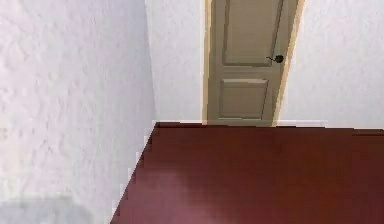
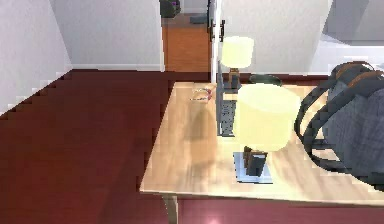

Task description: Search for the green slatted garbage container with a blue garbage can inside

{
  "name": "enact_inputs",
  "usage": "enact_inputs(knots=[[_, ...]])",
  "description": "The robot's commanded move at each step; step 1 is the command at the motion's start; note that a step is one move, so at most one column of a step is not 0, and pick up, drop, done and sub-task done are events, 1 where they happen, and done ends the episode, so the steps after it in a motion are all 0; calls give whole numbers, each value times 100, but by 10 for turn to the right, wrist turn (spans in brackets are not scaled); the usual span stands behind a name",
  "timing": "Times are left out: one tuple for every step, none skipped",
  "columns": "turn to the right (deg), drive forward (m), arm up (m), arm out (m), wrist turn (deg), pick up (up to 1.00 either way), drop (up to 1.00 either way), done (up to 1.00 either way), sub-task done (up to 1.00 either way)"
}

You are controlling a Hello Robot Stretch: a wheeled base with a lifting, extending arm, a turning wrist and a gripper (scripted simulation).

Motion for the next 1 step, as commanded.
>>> enact_inputs(knots=[[60,0,0,0,0,0,0,0,0]])
